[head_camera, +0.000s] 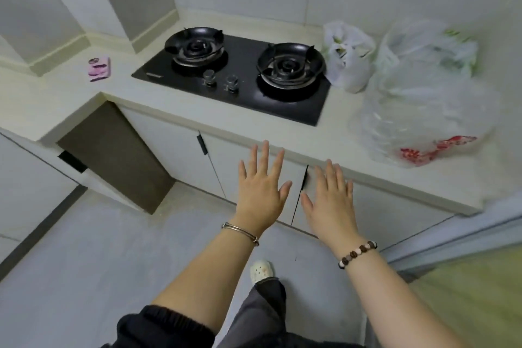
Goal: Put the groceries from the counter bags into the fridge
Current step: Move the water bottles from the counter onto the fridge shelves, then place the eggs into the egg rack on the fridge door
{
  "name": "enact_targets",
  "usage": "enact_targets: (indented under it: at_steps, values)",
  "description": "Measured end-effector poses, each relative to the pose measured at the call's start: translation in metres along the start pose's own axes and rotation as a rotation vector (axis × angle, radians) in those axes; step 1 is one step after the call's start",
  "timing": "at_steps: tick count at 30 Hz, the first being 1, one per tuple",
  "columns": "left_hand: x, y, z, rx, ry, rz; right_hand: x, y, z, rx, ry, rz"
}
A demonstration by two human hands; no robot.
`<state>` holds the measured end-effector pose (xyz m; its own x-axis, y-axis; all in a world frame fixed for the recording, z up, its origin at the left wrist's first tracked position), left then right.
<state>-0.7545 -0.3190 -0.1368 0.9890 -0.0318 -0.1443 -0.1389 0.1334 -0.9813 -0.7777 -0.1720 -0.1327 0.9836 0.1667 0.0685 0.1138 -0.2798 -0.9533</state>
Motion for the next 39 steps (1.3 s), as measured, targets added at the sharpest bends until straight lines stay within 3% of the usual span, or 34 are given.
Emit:
enact_targets:
  at_steps: [12, 21, 33, 39]
  values:
    - [-0.19, 0.004, -0.031, 0.155, 0.187, 0.04, -0.164, -0.042, -0.011, 0.019, 0.154, 0.129]
    - [-0.267, 0.015, -0.026, 0.246, 0.236, 0.062, -0.221, -0.052, 0.016, -0.019, 0.217, 0.183]
    - [-0.407, 0.009, -0.023, 0.339, 0.204, 0.133, -0.376, -0.111, 0.073, -0.188, 0.057, 0.22]
    - [-0.493, 0.029, -0.003, 0.307, 0.335, 0.052, -0.457, -0.132, 0.095, -0.241, 0.005, 0.174]
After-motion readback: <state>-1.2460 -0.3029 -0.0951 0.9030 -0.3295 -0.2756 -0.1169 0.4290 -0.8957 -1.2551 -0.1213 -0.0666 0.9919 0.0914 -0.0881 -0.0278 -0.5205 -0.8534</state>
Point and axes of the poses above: each hand's wrist, its own x-axis away from the middle knuckle, its own y-axis out of the palm, z = x × y, the point moved 2 cm from there along -x, towards the middle knuckle, and after that the axes turned 10 degrees about y, right-handed, at the moved point
